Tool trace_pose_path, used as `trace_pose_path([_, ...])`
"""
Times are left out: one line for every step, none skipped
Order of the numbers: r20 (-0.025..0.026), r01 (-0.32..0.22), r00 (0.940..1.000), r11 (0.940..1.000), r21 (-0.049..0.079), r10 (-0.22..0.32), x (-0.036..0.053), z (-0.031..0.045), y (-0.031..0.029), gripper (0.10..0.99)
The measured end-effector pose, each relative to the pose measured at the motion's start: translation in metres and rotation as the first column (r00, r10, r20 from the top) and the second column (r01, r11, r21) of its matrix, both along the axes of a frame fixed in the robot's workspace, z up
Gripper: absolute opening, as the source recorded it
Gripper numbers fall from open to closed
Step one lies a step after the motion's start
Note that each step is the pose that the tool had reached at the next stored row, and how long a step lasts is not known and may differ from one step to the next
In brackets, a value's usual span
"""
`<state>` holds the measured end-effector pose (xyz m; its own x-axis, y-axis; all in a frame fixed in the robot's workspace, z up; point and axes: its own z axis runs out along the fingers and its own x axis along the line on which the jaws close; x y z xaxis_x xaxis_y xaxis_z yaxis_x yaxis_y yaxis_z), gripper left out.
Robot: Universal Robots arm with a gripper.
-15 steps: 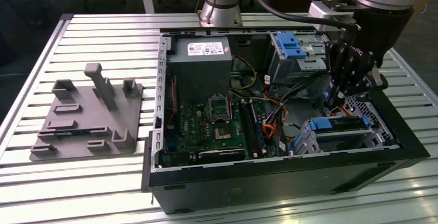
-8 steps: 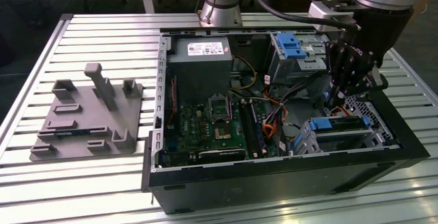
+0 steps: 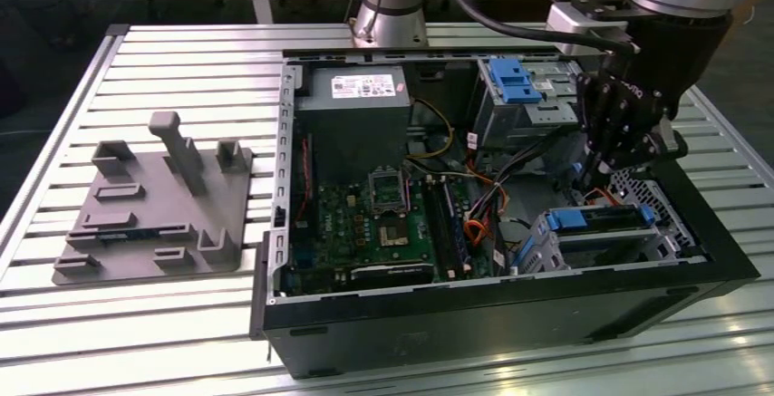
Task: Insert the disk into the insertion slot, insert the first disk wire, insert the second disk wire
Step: 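Insert the second disk wire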
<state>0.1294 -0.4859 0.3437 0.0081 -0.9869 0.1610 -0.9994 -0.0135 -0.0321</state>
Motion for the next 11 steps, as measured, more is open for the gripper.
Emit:
trace_pose_path([-0.0003,0.000,1.0000,1.0000,0.000,0.000,0.0029,0.0000,0.0000,0.141])
trace_pose_path([-0.0013,0.000,1.0000,1.0000,0.000,0.000,0.0059,0.0000,0.0000,0.141])
trace_pose_path([-0.0043,0.000,1.0000,1.0000,0.000,0.000,0.0086,0.0000,-0.0001,0.141])
trace_pose_path([-0.0073,0.000,1.0000,1.0000,0.000,0.000,0.0104,-0.0001,-0.0002,0.141])
trace_pose_path([-0.0097,0.001,1.0000,1.0000,0.000,-0.001,0.0110,-0.0001,-0.0002,0.141])
trace_pose_path([-0.0115,0.004,0.9999,1.0000,0.000,-0.004,0.0111,-0.0001,-0.0003,0.141])
trace_pose_path([-0.0124,0.008,0.9999,1.0000,0.000,-0.008,0.0111,-0.0001,-0.0003,0.141])
trace_pose_path([-0.0130,0.016,0.9998,0.9999,0.000,-0.016,0.0111,-0.0001,-0.0004,0.141])
trace_pose_path([-0.0130,0.020,0.9997,0.9998,0.000,-0.020,0.0112,-0.0001,-0.0005,0.141])
trace_pose_path([-0.0130,0.020,0.9997,0.9998,0.000,-0.020,0.0112,-0.0001,-0.0005,0.141])
trace_pose_path([-0.0131,0.020,0.9997,0.9998,0.000,-0.020,0.0112,-0.0001,-0.0005,0.141])
